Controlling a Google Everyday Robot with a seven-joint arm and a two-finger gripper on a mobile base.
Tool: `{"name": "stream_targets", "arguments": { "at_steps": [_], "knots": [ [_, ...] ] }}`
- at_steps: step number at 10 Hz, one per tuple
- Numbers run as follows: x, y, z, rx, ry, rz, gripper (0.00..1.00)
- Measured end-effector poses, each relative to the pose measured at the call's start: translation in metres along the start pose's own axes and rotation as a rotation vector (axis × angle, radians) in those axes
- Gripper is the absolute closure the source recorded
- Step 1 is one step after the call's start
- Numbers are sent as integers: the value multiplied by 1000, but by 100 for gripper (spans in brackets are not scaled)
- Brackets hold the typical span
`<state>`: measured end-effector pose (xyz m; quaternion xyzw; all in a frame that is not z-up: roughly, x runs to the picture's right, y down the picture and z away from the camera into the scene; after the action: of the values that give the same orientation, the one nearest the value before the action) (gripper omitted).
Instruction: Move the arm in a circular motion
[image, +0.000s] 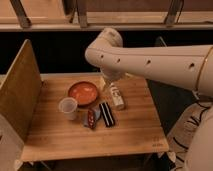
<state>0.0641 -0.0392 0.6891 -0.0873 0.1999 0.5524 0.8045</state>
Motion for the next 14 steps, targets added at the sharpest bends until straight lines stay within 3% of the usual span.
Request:
{"name": "stream_targets", "arguments": {
  "at_steps": [2,3,4,6,7,8,10,12,14],
  "knots": [
    [-32,7,18,-16,-23,-29,20],
    [-53,27,26,-43,-40,-70,20],
    [-79,58,34,-86,-62,-130,20],
    [-102,109,40,-164,-79,-222,20],
    [-106,154,34,-243,-89,-300,20],
    [-100,186,25,-298,-91,-366,20],
    [-70,231,2,-372,-80,-491,20],
    [-45,244,-15,-394,-71,-547,20],
    [-15,227,-30,-384,-57,-518,20]
  ]
}}
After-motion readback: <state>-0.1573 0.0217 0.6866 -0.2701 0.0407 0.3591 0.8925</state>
